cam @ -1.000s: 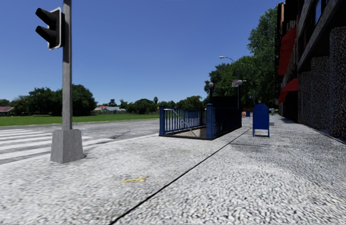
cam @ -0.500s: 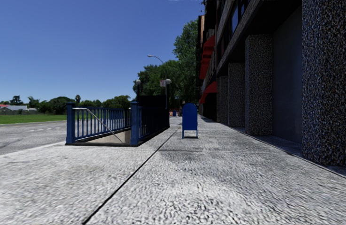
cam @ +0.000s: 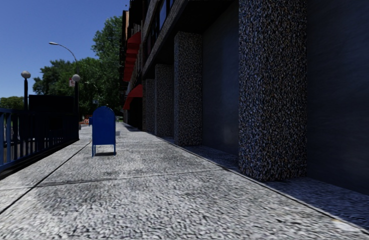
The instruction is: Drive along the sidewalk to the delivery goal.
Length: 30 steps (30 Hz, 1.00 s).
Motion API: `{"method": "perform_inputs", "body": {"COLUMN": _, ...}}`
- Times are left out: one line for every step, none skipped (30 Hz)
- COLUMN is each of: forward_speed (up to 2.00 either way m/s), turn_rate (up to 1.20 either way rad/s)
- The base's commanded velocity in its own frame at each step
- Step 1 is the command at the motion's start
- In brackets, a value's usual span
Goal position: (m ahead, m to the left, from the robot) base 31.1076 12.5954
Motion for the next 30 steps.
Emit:
{"method": "perform_inputs", "body": {"forward_speed": 2.0, "turn_rate": 0.0}}
{"method": "perform_inputs", "body": {"forward_speed": 2.0, "turn_rate": 0.0}}
{"method": "perform_inputs", "body": {"forward_speed": 2.0, "turn_rate": 0.06}}
{"method": "perform_inputs", "body": {"forward_speed": 2.0, "turn_rate": 0.55}}
{"method": "perform_inputs", "body": {"forward_speed": 2.0, "turn_rate": 0.92}}
{"method": "perform_inputs", "body": {"forward_speed": 2.0, "turn_rate": 1.2}}
{"method": "perform_inputs", "body": {"forward_speed": 2.0, "turn_rate": 1.2}}
{"method": "perform_inputs", "body": {"forward_speed": 2.0, "turn_rate": 1.2}}
{"method": "perform_inputs", "body": {"forward_speed": 2.0, "turn_rate": 1.2}}
{"method": "perform_inputs", "body": {"forward_speed": 2.0, "turn_rate": 1.2}}
{"method": "perform_inputs", "body": {"forward_speed": 2.0, "turn_rate": 1.2}}
{"method": "perform_inputs", "body": {"forward_speed": 2.0, "turn_rate": 1.19}}
{"method": "perform_inputs", "body": {"forward_speed": 2.0, "turn_rate": 0.4}}
{"method": "perform_inputs", "body": {"forward_speed": 2.0, "turn_rate": 0.3}}
{"method": "perform_inputs", "body": {"forward_speed": 2.0, "turn_rate": 0.23}}
{"method": "perform_inputs", "body": {"forward_speed": 2.0, "turn_rate": 0.23}}
{"method": "perform_inputs", "body": {"forward_speed": 2.0, "turn_rate": 0.07}}
{"method": "perform_inputs", "body": {"forward_speed": 2.0, "turn_rate": 0.02}}
{"method": "perform_inputs", "body": {"forward_speed": 2.0, "turn_rate": 0.01}}
{"method": "perform_inputs", "body": {"forward_speed": 2.0, "turn_rate": 0.0}}
{"method": "perform_inputs", "body": {"forward_speed": 2.0, "turn_rate": 0.0}}
{"method": "perform_inputs", "body": {"forward_speed": 2.0, "turn_rate": 0.01}}
{"method": "perform_inputs", "body": {"forward_speed": 2.0, "turn_rate": 0.17}}
{"method": "perform_inputs", "body": {"forward_speed": 2.0, "turn_rate": 0.38}}
{"method": "perform_inputs", "body": {"forward_speed": 2.0, "turn_rate": 0.86}}
{"method": "perform_inputs", "body": {"forward_speed": 2.0, "turn_rate": 1.2}}
{"method": "perform_inputs", "body": {"forward_speed": 2.0, "turn_rate": 1.2}}
{"method": "perform_inputs", "body": {"forward_speed": 2.0, "turn_rate": 1.2}}
{"method": "perform_inputs", "body": {"forward_speed": 2.0, "turn_rate": 1.2}}
{"method": "perform_inputs", "body": {"forward_speed": 2.0, "turn_rate": 1.2}}
